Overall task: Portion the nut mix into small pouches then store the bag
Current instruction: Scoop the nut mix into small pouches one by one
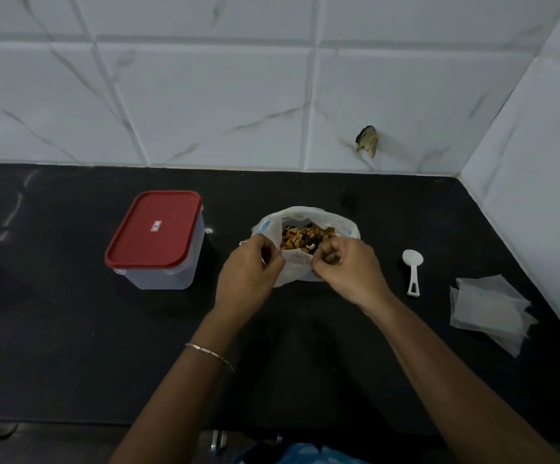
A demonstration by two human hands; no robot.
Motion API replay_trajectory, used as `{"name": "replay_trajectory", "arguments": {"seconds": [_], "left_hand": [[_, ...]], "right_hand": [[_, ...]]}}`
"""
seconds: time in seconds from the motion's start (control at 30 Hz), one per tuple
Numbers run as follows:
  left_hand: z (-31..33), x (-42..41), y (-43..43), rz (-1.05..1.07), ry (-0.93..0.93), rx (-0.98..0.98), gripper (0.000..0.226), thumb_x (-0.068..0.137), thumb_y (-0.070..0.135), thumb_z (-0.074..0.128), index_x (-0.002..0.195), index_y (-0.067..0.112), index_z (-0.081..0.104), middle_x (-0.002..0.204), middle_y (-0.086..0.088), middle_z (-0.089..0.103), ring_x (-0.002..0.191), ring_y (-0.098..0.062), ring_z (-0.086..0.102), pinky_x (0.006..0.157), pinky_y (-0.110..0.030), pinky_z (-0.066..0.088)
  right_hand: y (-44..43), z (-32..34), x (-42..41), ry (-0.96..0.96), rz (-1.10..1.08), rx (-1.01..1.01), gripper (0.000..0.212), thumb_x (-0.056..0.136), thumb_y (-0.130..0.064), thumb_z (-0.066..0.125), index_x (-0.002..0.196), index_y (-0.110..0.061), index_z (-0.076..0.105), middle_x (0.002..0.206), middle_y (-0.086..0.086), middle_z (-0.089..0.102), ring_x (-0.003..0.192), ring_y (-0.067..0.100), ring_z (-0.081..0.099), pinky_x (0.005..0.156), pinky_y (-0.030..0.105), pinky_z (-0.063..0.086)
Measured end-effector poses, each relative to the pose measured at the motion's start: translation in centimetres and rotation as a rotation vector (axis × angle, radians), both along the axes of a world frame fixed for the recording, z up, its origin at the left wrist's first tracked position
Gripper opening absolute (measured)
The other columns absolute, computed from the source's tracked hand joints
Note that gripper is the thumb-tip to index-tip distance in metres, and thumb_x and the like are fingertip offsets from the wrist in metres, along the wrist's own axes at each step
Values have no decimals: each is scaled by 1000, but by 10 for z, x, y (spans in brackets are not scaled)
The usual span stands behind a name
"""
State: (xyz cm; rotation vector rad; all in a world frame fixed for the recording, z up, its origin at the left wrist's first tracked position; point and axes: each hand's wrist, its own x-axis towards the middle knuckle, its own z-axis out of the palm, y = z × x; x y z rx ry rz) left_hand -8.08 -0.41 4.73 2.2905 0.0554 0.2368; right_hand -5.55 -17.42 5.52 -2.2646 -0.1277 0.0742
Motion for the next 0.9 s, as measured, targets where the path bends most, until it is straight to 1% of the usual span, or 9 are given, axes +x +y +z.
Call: {"name": "replay_trajectory", "arguments": {"seconds": [0.1, 0.2, 0.27, 0.37, 0.43, 0.5, 0.63, 0.8, 0.9], "left_hand": [[-2, 3, 8, -8, 15, 62, 5, 95, 29, 53, 96, 26, 51, 86, 8, 60, 70, -5, 60, 58, -21, 47], [0, 7, 16, 17, 23, 40, 5, 97, 26, 51, 97, 21, 52, 79, 5, 59, 62, -7, 55, 55, -22, 41], [2, 8, 20, -53, 35, -63, 8, 96, 27, 53, 102, 21, 52, 87, 5, 60, 73, -8, 59, 61, -21, 45], [4, 5, 22, -307, 60, -209, 60, 75, 51, 72, 123, 27, 44, 120, 16, 52, 112, 1, 52, 88, -18, 48], [6, 1, 17, -428, 83, -143, 95, 56, 60, 80, 136, 36, 33, 130, 31, 39, 121, 15, 38, 98, -9, 35], [1, 2, 12, -459, 64, -5, 109, 52, 61, 82, 144, 35, 28, 138, 28, 35, 127, 10, 33, 107, -20, 31], [-4, 5, 3, -438, -12, 199, 97, 60, 65, 73, 140, 25, 38, 143, 8, 45, 134, -11, 38, 114, -51, 27], [-2, 2, -1, -403, -110, 271, 81, 65, 65, 63, 132, 21, 50, 131, 5, 57, 129, -13, 45, 117, -46, 20], [-3, 1, -2, -416, -148, 248, 74, 67, 63, 64, 126, 20, 54, 122, 6, 62, 118, -10, 53, 111, -45, 31]], "right_hand": [[-7, 2, -1, -104, 70, -80, 13, 85, -15, 68, 92, -21, 59, 75, -5, 65, 69, 7, 63, 64, 27, 53], [-14, 5, -2, -178, 209, -87, 15, 88, -7, 59, 95, -20, 58, 83, -6, 61, 67, 9, 59, 64, 33, 54], [-17, 4, -2, -166, 269, -73, 19, 89, -5, 57, 95, -23, 64, 92, -9, 61, 72, 8, 60, 68, 35, 56], [-16, 4, 0, -170, 276, -39, 23, 91, -7, 58, 96, -26, 70, 102, -12, 60, 91, 5, 61, 80, 32, 55], [-15, 7, -1, -162, 291, -33, 24, 92, -8, 58, 99, -25, 72, 99, -19, 55, 96, 0, 57, 83, 23, 51], [-14, 11, -2, -130, 326, -39, 24, 93, -9, 57, 101, -25, 73, 95, -21, 52, 94, -3, 56, 80, 19, 47], [-15, 14, -5, -81, 364, -45, 24, 92, -11, 58, 103, -26, 74, 97, -19, 53, 94, 3, 56, 81, 25, 50], [-17, 17, -9, -150, 259, -225, 20, 81, -33, 73, 100, -31, 73, 106, -16, 57, 95, 3, 55, 77, 28, 50], [-17, 21, -12, -176, 218, -299, 32, 72, -51, 77, 96, -31, 72, 104, -19, 54, 92, 2, 54, 70, 24, 42]]}}
